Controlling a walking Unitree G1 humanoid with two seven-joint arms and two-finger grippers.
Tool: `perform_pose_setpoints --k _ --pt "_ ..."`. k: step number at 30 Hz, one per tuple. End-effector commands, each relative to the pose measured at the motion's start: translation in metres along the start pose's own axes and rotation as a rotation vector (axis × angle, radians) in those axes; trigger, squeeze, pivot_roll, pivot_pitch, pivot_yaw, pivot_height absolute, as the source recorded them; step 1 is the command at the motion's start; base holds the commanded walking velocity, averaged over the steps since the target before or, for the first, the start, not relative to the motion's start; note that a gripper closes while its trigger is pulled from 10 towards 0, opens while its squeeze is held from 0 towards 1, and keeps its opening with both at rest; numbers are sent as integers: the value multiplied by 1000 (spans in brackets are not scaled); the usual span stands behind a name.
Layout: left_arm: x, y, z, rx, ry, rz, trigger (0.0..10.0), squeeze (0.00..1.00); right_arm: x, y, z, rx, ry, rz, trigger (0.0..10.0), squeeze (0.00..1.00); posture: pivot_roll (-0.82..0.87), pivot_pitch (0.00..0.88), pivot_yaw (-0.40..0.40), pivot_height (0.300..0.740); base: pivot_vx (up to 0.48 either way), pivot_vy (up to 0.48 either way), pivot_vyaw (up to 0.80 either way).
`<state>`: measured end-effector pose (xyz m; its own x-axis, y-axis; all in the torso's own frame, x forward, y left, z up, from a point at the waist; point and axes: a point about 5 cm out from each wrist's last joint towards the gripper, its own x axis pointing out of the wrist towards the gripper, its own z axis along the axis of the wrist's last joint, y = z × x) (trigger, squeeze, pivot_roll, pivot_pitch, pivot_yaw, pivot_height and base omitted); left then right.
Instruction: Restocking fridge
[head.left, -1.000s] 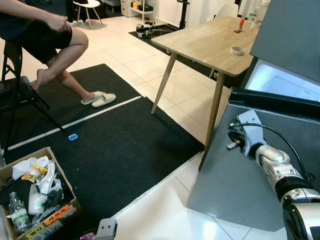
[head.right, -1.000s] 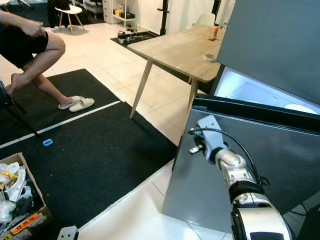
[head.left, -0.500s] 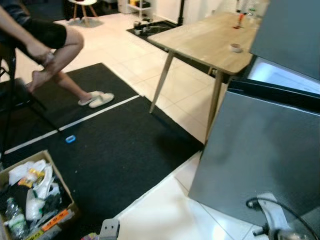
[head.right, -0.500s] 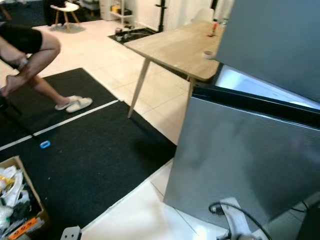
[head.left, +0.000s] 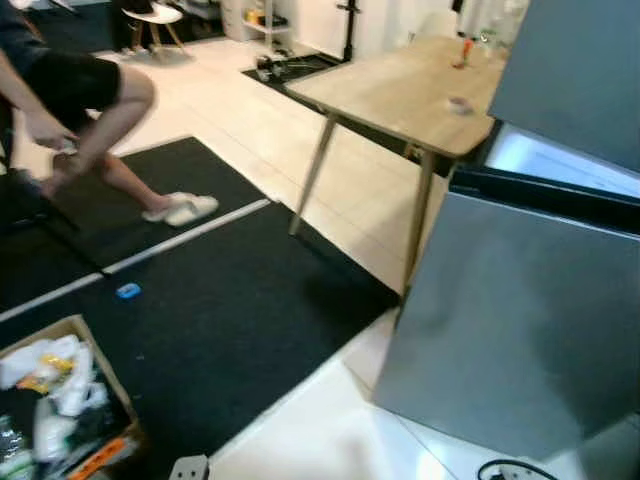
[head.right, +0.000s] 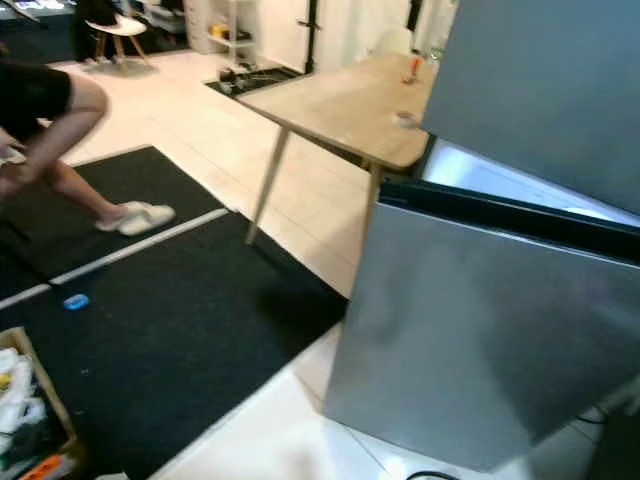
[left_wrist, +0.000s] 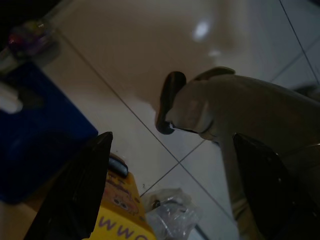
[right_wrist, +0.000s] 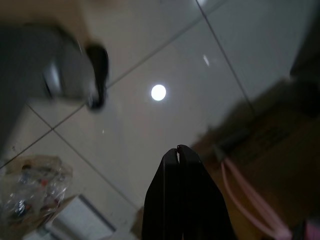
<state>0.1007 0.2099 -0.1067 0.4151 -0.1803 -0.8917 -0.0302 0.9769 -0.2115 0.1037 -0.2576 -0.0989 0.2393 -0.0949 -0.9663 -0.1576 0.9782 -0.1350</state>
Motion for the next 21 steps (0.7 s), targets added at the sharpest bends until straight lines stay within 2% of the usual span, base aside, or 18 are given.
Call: perform_pose_setpoints --k 1,10,17,21 --pt "6 -16 0 8 8 -30 10000 0 -1 -2 -7 -3 22 -14 10000 0 -6 0 -65 740 341 0 0" --pt "7 -18 1 17 10 -41 10000 0 -1 -5 -14 4 34 -23 10000 0 -15 0 -62 740 342 0 0" --pt "7 -16 5 22 7 -40 10000 0 -2 -9 -19 48 34 -45 10000 0 -20 0 -62 740 341 0 0" --pt "8 -19 5 21 7 -42 10000 0 -3 -9 -23 50 53 -44 10000 0 -20 0 -62 740 337 0 -781"
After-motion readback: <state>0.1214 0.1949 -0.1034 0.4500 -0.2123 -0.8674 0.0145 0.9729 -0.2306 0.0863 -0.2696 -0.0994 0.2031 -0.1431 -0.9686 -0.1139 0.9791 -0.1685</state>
